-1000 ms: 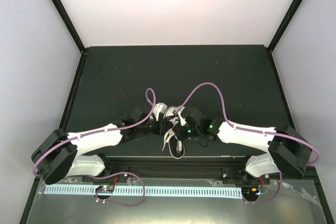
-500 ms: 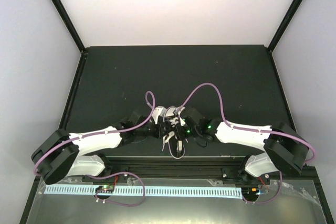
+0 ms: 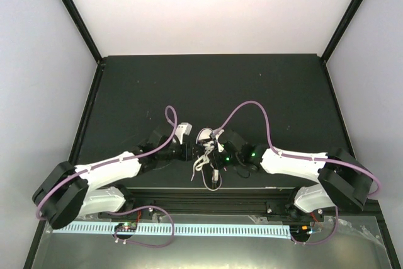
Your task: Tie the shoes
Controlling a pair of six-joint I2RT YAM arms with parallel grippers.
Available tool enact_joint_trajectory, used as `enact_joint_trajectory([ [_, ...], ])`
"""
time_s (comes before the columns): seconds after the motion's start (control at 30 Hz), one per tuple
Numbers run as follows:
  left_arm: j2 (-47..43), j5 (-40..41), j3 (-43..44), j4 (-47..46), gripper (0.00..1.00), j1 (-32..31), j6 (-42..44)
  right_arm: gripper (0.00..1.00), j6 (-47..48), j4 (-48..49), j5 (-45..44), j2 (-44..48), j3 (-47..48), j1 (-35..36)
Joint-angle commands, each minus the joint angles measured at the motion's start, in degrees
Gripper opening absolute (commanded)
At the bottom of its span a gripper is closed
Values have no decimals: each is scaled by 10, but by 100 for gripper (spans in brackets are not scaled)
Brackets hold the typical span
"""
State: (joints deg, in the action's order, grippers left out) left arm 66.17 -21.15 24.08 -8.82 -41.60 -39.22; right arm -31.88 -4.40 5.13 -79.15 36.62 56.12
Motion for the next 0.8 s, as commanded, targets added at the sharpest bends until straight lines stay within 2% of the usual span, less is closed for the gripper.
enact_joint_trajectory([
  [0.0, 46, -9, 37, 38, 30, 17, 4, 2, 0, 13, -12, 9, -10, -3],
  [0.4, 166, -35, 89, 38, 28, 30, 27, 1, 0, 11, -11, 11, -12, -3],
  [0.77, 201, -90, 94, 14, 27, 30, 43, 2, -4, -25, -38, 0, -17, -3],
])
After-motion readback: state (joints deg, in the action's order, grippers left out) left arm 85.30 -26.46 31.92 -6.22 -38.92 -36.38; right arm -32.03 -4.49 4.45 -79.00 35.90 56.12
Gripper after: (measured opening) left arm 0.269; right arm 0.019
